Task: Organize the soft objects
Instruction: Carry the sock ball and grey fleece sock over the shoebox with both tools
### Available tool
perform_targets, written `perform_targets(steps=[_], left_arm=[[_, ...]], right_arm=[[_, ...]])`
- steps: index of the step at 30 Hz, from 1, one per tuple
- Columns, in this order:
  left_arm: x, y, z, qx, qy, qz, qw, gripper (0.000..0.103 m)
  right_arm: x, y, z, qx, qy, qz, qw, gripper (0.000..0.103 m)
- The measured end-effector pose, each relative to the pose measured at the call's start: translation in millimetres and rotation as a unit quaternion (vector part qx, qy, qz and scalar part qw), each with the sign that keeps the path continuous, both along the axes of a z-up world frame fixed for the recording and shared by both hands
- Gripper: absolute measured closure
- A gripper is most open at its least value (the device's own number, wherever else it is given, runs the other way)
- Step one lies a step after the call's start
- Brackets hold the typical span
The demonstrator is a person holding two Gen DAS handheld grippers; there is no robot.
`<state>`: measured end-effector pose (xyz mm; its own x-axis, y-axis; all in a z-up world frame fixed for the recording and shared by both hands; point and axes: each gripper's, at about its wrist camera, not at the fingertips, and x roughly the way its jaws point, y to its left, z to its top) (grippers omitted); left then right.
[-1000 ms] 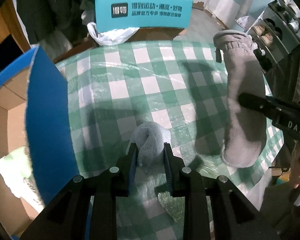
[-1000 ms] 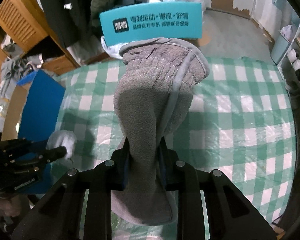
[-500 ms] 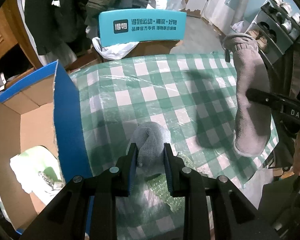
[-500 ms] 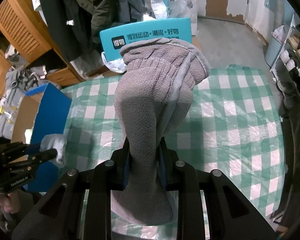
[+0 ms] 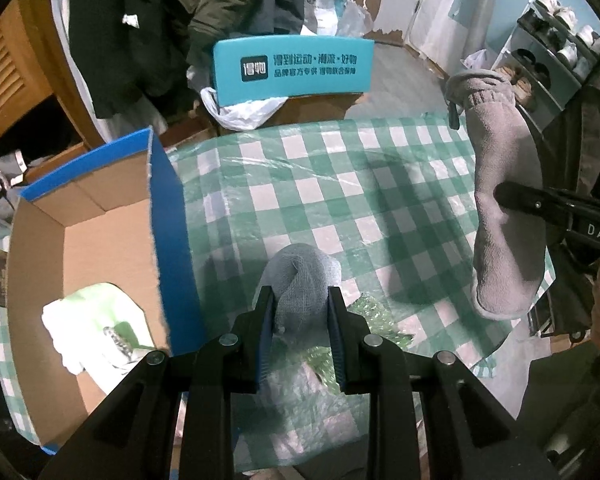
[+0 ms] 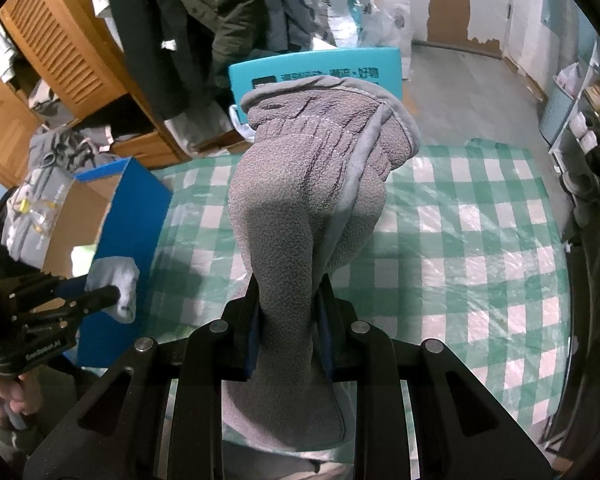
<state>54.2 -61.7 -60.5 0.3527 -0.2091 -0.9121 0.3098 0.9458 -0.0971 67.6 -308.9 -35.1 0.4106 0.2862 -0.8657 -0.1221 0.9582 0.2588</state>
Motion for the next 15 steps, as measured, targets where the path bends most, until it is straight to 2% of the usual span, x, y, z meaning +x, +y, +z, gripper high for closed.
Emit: perform_targets(steps=[15], left_arm=[[-16.6,20.9,23.0,-0.005,-0.026,0.013,0.9996,0.078]], right_arm=[[-11.3,32.3,15.4,0.009,-0.012,0.036,0.999,0.081]])
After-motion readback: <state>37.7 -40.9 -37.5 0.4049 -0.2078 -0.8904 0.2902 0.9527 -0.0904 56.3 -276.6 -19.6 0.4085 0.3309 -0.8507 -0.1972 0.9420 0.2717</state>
